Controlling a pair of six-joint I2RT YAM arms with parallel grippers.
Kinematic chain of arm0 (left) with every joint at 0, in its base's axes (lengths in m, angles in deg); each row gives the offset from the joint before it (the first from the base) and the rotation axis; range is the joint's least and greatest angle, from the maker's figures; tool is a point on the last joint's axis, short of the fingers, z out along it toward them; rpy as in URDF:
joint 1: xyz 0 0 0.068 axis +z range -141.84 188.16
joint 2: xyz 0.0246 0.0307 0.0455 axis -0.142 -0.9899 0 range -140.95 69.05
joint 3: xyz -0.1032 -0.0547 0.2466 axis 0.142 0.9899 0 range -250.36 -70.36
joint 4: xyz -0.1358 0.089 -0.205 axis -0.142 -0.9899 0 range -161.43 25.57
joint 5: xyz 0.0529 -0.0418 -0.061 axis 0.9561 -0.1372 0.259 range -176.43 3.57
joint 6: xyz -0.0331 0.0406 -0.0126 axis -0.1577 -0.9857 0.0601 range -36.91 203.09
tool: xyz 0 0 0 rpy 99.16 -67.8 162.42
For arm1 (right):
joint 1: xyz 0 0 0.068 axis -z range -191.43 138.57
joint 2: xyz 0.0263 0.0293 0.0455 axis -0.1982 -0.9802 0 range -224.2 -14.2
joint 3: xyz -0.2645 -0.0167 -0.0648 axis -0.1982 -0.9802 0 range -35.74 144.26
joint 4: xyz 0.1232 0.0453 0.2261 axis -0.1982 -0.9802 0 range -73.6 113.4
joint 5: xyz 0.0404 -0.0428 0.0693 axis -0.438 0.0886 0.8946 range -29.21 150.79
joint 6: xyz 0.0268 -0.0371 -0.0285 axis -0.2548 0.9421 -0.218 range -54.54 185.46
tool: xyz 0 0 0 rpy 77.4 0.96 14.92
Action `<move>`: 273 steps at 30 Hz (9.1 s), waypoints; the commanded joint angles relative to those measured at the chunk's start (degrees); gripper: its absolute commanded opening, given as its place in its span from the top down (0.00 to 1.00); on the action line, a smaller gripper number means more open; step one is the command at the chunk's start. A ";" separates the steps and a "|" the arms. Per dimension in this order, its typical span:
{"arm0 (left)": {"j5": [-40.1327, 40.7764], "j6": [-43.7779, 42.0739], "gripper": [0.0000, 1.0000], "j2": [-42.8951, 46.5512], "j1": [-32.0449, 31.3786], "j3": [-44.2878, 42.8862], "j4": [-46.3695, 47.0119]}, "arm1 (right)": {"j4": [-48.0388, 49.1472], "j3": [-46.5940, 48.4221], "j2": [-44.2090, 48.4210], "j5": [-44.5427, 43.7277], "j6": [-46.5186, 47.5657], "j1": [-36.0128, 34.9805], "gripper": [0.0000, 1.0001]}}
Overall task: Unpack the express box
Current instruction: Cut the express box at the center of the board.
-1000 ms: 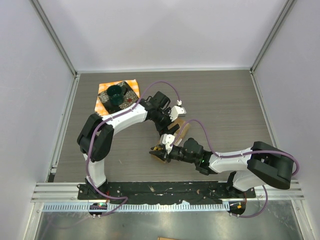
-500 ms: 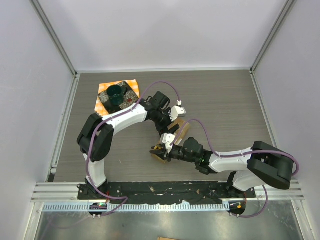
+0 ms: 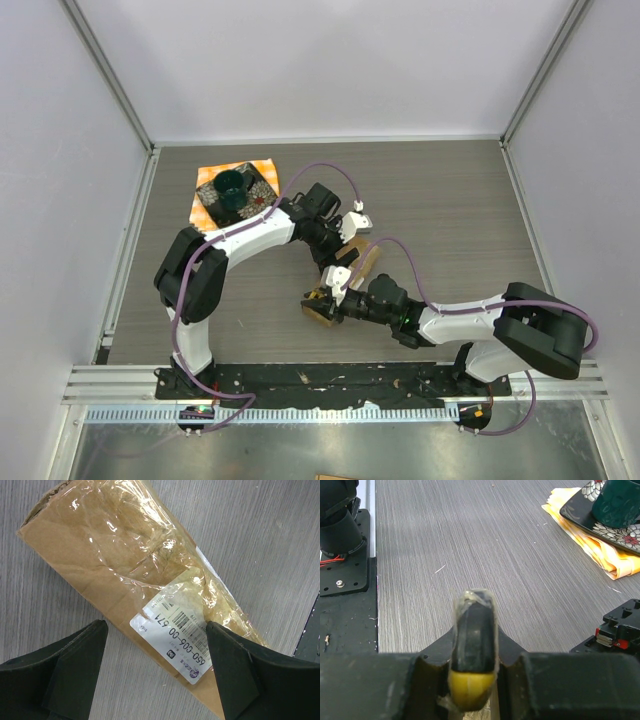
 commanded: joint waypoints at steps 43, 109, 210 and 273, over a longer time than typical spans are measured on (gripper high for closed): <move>4.23 -15.24 0.82 -5.20 -1.42 -0.70 -10.55 | -20.39 -5.28 17.77 -2.98 -7.07 -0.16 0.99; 13.02 -30.18 1.00 -4.58 -1.06 2.81 -15.20 | -37.36 -2.55 23.59 -17.93 -17.71 -18.53 0.99; 16.27 -5.57 0.00 7.28 -13.98 18.28 5.88 | -23.73 -0.18 -2.61 -20.30 -16.74 -12.03 0.99; 19.96 -22.54 0.98 13.17 -18.91 25.84 6.15 | -24.44 -0.26 -14.82 -22.58 -30.16 -12.02 0.99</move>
